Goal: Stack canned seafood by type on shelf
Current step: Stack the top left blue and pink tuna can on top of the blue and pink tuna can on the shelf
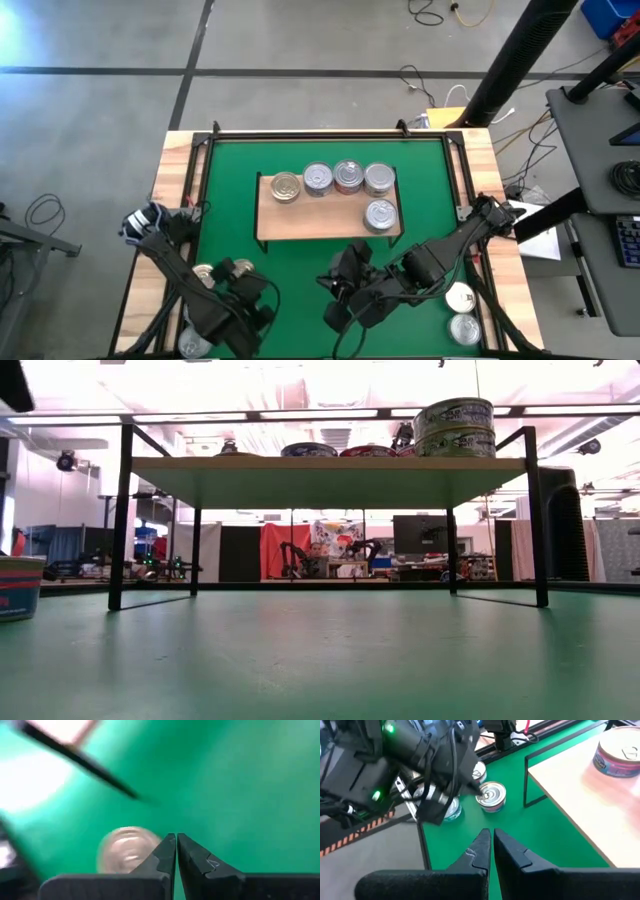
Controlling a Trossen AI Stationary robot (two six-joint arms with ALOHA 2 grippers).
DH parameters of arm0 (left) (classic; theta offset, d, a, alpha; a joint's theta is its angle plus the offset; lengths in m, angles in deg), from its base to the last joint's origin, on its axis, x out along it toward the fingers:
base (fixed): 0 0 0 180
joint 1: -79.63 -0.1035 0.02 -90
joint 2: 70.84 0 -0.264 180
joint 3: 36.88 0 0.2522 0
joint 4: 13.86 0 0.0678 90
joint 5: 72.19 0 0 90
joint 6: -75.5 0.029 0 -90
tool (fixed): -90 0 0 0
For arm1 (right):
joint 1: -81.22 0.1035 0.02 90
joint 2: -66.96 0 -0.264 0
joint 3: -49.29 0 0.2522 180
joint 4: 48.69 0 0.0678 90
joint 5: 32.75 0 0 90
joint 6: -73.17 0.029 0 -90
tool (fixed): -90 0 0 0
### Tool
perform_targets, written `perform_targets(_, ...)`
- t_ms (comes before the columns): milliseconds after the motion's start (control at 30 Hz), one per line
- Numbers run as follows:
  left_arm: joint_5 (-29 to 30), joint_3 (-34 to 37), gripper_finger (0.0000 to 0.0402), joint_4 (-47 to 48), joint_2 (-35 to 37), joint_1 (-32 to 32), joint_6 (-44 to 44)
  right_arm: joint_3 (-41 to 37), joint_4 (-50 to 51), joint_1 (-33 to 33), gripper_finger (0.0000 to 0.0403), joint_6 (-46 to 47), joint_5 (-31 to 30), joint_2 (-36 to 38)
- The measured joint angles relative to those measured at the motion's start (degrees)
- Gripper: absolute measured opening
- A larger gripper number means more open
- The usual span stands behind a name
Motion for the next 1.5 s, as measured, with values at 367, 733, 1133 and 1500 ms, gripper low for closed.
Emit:
perform_targets(367,-14.2,20.5,0.0001,-3.4,7.3,-0.7,-6.7,0.0,1.2,0.0,0.0012,-3.1,0.0,0.0)
perform_targets(733,-11.5,27.2,0.0001,-23.3,6.2,-1.1,-4.3,0.0,2.8,0.0,0.0012,-3.1,0.1,0.0)
perform_targets(1133,-1.6,12.6,0.0001,-31.7,0.2,-1.3,30.2,0.0,2.8,0.0,0.0012,-2.0,0.0,0.0)
perform_targets(1500,1.4,17.8,0.0001,-21.7,5.4,3.5,26.0,0.0,2.7,0.0,0.0013,4.8,1.1,-4.1)
